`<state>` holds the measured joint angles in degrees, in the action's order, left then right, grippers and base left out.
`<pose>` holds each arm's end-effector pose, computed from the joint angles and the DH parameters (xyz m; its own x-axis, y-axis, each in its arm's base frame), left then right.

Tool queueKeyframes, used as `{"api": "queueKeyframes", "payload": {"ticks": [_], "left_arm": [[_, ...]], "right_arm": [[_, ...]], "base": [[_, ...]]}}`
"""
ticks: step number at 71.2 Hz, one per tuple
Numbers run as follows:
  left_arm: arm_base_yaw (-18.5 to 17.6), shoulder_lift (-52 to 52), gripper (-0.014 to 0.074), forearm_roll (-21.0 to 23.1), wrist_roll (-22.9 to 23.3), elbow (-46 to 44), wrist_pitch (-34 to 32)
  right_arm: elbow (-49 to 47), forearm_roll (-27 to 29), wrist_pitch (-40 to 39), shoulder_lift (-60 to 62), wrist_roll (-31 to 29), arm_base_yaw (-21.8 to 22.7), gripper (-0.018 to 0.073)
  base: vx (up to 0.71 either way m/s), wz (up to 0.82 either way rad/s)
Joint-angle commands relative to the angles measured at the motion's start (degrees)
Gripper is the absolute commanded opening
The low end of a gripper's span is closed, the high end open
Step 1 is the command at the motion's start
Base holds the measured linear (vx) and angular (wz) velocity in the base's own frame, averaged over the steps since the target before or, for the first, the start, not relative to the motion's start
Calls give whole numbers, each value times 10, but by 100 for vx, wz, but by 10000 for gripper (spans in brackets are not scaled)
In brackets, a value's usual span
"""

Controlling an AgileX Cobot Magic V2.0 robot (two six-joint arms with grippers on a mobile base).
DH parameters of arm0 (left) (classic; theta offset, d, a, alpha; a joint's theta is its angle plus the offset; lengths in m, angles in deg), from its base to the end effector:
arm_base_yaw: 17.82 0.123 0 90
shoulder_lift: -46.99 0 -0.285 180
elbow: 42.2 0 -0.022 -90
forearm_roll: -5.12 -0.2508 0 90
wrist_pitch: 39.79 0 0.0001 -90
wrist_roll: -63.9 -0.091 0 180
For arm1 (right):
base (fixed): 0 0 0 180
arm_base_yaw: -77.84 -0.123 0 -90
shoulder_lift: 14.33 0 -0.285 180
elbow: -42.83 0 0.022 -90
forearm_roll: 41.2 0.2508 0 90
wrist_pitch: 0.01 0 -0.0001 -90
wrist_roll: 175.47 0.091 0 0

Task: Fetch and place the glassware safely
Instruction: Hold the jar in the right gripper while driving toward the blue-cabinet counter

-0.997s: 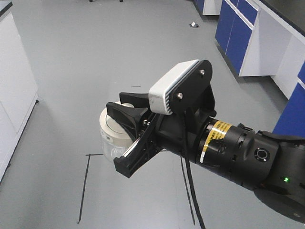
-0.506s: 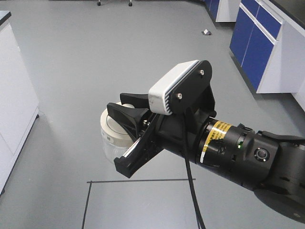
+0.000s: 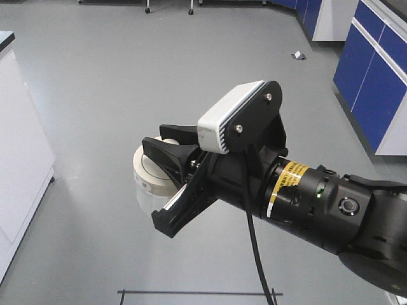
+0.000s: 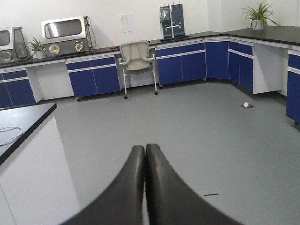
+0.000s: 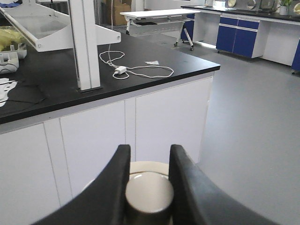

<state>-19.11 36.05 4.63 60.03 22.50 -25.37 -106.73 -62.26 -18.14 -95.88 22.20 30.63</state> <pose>0.0487 -0.0009 0.2604 0.0005 0.0758 -0.9971 0.0204 0.9969 0.0758 0.1889 0.2190 0.3234 -0.0250 -0.0890 -0.9957 -0.8067 0.5901 -0.0325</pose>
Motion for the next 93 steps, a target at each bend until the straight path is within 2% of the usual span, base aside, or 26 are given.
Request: {"api": "queueKeyframes", "payload": {"ticks": [1,93], "left_arm": [[-2,-6,-7,5,5,-14,-43],[-2,-6,-7,5,5,-14,-43]], "right_arm": [[-18,5,-53,20,-2,1,-3],[-18,5,-53,20,-2,1,-3]], "base": [[43,-1],[47,-2]]}}
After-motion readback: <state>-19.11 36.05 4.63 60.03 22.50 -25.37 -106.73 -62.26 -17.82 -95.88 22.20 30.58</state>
